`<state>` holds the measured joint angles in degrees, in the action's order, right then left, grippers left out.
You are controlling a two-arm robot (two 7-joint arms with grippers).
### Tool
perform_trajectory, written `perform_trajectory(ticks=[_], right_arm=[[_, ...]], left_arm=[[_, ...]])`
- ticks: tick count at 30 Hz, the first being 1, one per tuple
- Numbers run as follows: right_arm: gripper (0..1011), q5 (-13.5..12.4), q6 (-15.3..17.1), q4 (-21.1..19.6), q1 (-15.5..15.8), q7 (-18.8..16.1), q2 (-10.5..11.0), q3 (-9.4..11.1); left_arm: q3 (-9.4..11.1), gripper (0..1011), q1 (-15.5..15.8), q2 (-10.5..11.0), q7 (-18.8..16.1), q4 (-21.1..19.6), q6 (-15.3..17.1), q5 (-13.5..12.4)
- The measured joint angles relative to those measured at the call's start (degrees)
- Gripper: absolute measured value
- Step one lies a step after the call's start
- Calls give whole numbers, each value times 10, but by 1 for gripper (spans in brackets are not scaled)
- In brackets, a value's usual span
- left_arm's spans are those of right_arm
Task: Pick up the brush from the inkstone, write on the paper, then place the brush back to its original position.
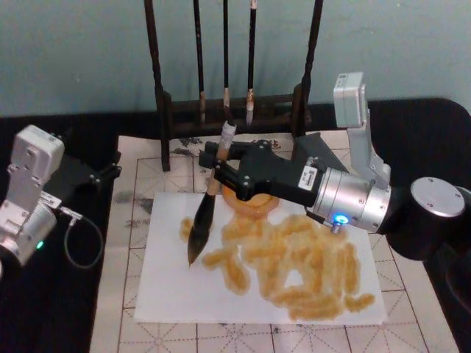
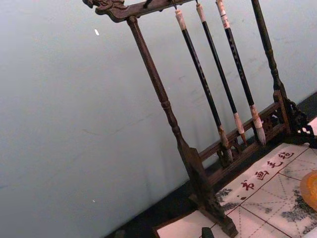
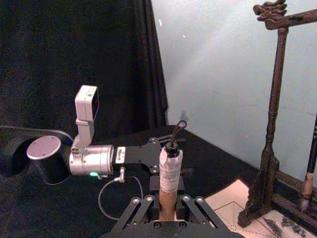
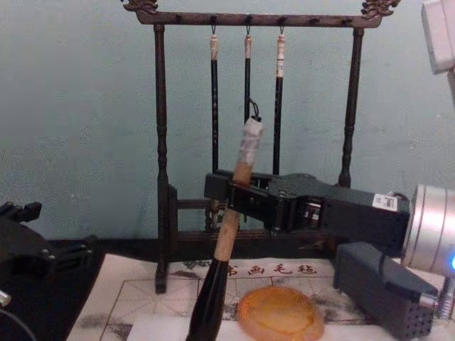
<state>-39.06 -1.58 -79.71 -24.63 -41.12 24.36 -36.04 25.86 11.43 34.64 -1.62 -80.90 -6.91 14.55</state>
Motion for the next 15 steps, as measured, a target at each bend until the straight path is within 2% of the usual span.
perform_trajectory(ticks=[15], right_arm=[[187, 4, 8, -13, 10, -6, 6, -1]], left_arm=[[0, 1001, 0, 0, 0, 0, 0, 0]])
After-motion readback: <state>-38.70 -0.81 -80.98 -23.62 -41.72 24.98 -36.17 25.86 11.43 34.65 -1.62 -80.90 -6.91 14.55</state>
